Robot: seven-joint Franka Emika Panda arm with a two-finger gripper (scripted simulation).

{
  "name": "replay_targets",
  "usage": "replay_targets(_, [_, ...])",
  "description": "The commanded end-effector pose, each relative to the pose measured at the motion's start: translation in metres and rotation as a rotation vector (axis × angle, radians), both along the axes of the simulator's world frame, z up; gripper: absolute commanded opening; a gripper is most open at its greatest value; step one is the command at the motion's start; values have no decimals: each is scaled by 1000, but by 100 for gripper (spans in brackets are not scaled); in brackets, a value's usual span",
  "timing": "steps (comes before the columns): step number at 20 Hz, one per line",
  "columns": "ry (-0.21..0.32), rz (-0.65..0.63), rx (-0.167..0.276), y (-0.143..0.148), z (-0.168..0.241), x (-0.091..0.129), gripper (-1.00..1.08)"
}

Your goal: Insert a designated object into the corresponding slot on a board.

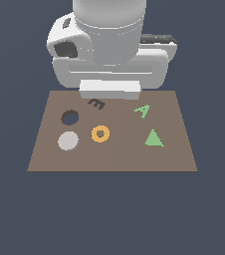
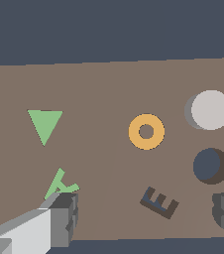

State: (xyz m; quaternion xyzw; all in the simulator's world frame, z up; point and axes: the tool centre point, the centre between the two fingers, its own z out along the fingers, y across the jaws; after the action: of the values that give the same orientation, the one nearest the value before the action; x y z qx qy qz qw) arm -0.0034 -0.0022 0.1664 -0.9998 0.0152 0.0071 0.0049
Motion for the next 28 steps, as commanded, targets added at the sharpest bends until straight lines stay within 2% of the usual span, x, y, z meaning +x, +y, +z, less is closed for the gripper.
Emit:
replay_targets(1, [0, 0, 0, 0, 0, 0, 100])
replay_targets(15, [-2, 98, -1, -21, -17, 3, 100])
replay_targets(28, [-9, 369, -2, -79, -65, 22, 100])
